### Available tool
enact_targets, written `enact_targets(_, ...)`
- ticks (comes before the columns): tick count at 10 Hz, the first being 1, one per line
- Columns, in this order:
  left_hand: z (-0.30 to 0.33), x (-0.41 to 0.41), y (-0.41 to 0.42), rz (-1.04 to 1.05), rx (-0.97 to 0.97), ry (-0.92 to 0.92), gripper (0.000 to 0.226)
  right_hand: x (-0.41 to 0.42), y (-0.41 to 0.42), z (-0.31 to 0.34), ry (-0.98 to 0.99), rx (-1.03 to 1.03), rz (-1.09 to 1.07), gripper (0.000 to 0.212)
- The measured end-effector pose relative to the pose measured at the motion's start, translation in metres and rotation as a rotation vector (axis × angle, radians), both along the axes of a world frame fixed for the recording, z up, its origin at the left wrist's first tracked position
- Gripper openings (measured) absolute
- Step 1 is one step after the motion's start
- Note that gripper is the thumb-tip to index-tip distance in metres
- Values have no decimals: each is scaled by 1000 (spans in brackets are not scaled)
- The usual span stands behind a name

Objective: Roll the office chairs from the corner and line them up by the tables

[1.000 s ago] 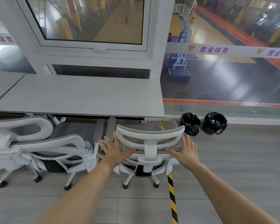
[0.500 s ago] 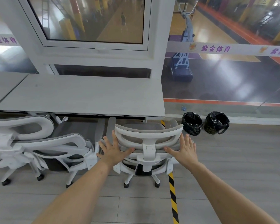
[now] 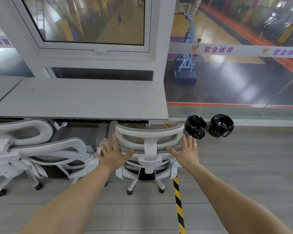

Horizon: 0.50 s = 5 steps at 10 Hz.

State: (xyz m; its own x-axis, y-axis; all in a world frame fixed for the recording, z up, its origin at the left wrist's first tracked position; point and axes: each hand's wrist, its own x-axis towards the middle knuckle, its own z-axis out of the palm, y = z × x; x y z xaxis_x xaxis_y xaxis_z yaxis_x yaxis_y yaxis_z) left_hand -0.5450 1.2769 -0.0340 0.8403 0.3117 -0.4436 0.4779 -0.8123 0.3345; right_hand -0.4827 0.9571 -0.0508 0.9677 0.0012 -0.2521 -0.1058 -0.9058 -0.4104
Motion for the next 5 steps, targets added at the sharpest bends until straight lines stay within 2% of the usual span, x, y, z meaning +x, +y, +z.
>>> enact_targets(2, -1, -28, -2, -161, 53, 29, 107, -28, 16, 7, 8, 15, -11, 81)
enact_targets(5, 9, -72, 11, -402, 30, -28, 71, -108, 47, 35, -10, -18, 81, 55)
